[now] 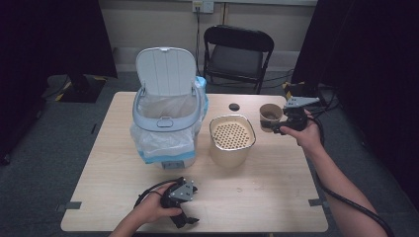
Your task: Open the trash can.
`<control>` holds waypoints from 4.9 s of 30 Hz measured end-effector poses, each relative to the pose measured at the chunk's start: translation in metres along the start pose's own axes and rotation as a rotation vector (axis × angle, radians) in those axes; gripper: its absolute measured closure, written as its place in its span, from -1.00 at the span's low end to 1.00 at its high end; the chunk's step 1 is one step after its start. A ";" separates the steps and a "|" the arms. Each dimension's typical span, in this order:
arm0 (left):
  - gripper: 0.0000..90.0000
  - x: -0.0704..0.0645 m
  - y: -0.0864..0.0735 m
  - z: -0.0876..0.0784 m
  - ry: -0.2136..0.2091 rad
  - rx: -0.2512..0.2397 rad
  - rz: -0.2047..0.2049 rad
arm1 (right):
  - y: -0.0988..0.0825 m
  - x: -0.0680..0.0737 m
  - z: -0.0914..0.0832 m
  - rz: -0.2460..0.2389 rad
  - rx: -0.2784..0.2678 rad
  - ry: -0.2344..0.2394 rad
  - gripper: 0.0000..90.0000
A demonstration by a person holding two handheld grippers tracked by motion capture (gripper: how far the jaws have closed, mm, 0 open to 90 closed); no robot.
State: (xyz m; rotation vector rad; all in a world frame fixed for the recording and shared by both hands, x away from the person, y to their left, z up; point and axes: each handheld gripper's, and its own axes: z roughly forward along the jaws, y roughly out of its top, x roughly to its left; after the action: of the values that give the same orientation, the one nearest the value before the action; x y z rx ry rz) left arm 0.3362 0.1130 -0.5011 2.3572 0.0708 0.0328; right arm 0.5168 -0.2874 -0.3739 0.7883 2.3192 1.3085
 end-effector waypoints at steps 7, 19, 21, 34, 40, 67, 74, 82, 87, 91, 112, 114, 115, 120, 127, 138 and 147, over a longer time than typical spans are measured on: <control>-1.00 0.000 0.000 -0.001 0.010 0.001 0.009 | 0.013 -0.007 0.010 -0.025 -0.004 -0.006 -0.39; -1.00 0.001 0.000 -0.001 0.008 0.006 0.011 | 0.026 -0.015 0.026 -0.029 -0.032 -0.031 -0.39; -1.00 0.001 0.000 -0.001 0.008 0.006 0.011 | 0.029 -0.015 0.029 -0.037 -0.031 -0.035 -0.39; -1.00 0.001 0.000 -0.001 0.008 0.010 0.012 | 0.044 -0.015 0.041 -0.084 -0.031 -0.042 -0.39; -1.00 0.001 0.000 -0.001 0.007 0.006 0.010 | 0.051 -0.010 0.042 -0.136 -0.034 -0.051 -0.39; -1.00 0.001 0.000 -0.001 0.006 0.006 0.012 | 0.070 0.042 0.045 -0.575 -0.013 -0.134 -0.38; -1.00 0.001 0.000 -0.001 0.006 0.006 0.013 | 0.073 0.060 0.049 -0.814 0.090 -0.216 -0.38; -1.00 0.001 0.000 -0.001 0.007 0.006 0.012 | 0.067 0.082 0.054 -1.154 0.228 -0.320 -0.37; -1.00 0.001 0.000 -0.001 0.007 0.006 0.012 | 0.066 0.093 0.055 -1.332 0.272 -0.392 -0.37; -1.00 0.001 0.000 -0.001 0.006 0.006 0.013 | 0.063 0.101 0.057 -1.509 0.331 -0.461 -0.37; -1.00 0.001 0.000 -0.001 0.006 0.004 0.013 | 0.085 0.070 0.030 -0.750 0.145 -0.239 -0.38; -1.00 0.001 0.000 -0.001 0.006 0.004 0.013 | 0.083 0.064 0.031 -0.636 0.119 -0.193 -0.38; -1.00 0.001 0.000 -0.001 0.006 0.004 0.013 | 0.082 0.062 0.031 -0.590 0.113 -0.176 -0.38; -1.00 0.001 0.000 -0.001 0.006 0.004 0.014 | 0.079 0.058 0.031 -0.390 0.065 -0.095 -0.38; -1.00 0.001 0.000 -0.001 0.006 0.004 0.013 | 0.083 0.050 0.032 -0.218 0.042 -0.013 -0.38; -1.00 0.001 0.000 -0.001 0.006 0.004 0.014 | 0.084 0.046 0.036 -0.131 0.009 0.035 -0.39; -1.00 0.001 0.000 -0.001 0.006 0.003 0.013 | 0.089 0.044 0.036 -0.092 0.004 0.056 -0.39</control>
State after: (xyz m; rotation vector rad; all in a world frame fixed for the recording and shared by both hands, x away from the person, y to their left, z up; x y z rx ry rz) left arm 0.3369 0.1133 -0.5004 2.3606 0.0589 0.0458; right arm 0.5288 -0.1991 -0.3177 0.6461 2.3719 1.3025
